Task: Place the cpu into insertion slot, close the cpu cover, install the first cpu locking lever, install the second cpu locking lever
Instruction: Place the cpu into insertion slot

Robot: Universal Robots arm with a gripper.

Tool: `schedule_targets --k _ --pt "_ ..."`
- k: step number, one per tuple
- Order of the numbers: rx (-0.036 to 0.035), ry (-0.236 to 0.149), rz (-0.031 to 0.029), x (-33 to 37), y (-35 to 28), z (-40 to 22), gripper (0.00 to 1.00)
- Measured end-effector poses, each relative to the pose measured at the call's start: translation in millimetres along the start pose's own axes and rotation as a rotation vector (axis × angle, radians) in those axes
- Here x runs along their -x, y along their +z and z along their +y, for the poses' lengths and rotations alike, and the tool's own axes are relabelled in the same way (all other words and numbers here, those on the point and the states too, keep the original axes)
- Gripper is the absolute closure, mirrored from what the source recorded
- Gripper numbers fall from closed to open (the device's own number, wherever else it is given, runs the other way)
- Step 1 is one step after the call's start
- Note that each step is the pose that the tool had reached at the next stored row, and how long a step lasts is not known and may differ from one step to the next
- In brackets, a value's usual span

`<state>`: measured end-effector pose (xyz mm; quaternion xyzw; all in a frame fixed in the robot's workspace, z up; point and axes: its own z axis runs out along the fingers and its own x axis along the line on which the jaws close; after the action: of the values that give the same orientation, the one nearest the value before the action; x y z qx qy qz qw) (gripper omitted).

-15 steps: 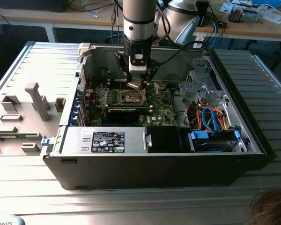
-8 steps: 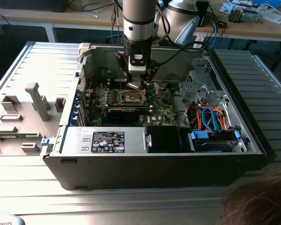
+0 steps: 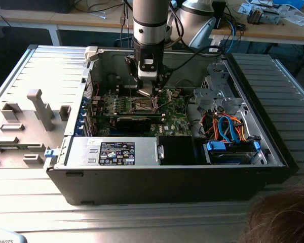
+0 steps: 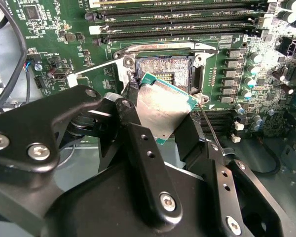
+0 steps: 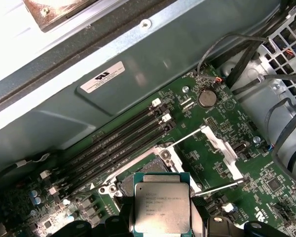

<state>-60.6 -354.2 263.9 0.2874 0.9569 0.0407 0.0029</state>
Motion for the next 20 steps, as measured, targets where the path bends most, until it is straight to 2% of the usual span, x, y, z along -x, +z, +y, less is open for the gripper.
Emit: schedule_targets --k 20 --pt "0.001 0.055 -0.0044 0.0 2.0 -0.2 0.46"
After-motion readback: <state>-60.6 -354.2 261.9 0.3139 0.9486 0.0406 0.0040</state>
